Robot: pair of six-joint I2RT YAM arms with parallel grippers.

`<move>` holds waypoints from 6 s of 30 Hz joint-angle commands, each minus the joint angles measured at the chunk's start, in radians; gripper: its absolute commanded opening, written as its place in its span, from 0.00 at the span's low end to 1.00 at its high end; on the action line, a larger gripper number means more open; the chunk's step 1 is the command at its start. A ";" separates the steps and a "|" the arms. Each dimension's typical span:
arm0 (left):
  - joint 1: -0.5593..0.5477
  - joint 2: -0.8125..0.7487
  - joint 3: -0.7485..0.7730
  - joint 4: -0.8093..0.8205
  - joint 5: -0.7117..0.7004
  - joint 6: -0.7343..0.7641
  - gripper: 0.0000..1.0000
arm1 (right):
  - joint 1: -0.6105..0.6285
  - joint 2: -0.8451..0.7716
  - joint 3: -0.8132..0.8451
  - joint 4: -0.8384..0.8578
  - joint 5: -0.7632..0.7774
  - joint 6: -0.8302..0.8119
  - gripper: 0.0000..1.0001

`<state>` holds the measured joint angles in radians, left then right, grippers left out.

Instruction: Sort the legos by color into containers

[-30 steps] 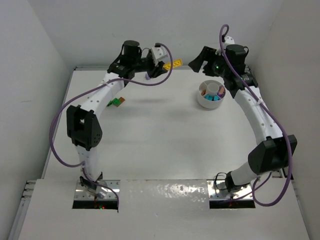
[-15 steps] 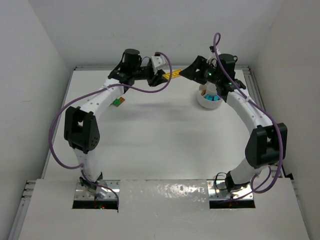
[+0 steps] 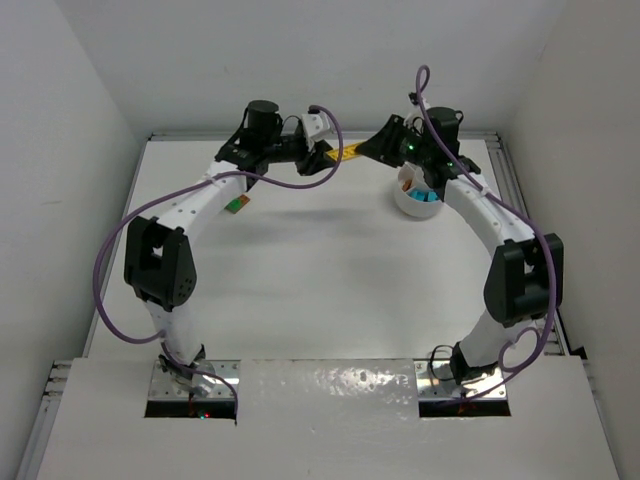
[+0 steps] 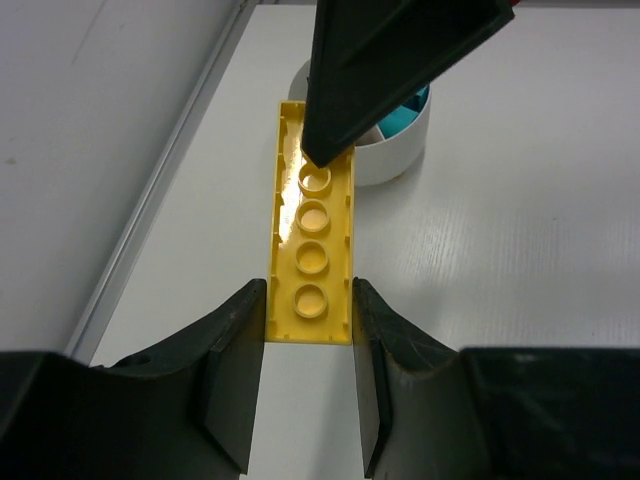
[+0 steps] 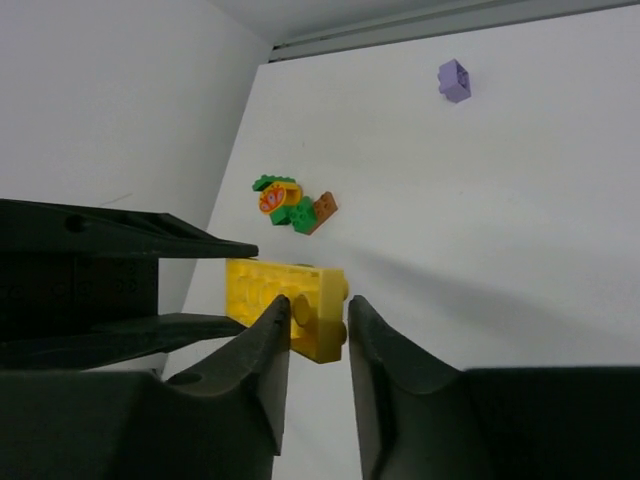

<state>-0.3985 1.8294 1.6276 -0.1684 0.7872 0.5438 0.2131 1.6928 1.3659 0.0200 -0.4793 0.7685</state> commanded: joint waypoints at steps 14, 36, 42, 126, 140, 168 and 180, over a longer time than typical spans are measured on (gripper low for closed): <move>-0.013 -0.059 -0.031 0.109 -0.104 -0.116 1.00 | 0.012 -0.056 0.110 -0.242 0.155 -0.247 0.00; -0.013 -0.065 -0.077 0.066 -0.361 -0.266 1.00 | 0.005 -0.354 -0.171 -0.534 0.461 -0.407 0.00; -0.014 -0.065 -0.087 0.098 -0.365 -0.286 1.00 | 0.005 -0.392 -0.231 -0.531 0.462 -0.360 0.00; -0.034 -0.050 -0.088 0.037 -0.674 -0.300 1.00 | -0.078 0.228 0.341 -0.542 0.778 -0.606 0.54; 0.035 0.250 0.254 -0.109 -0.899 -0.418 1.00 | -0.078 0.096 0.345 -0.522 0.661 -0.568 0.63; 0.061 0.824 0.696 0.044 -1.063 -0.659 1.00 | 0.037 -0.097 0.251 -0.683 0.748 -0.503 0.59; 0.061 0.875 0.729 0.073 -1.062 -0.688 0.89 | 0.043 -0.097 0.331 -0.772 0.814 -0.523 0.59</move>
<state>-0.3340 2.7045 2.3169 -0.1555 -0.2806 -0.1253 0.2485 1.6203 1.6466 -0.7364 0.2974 0.2539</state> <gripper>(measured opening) 0.915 0.589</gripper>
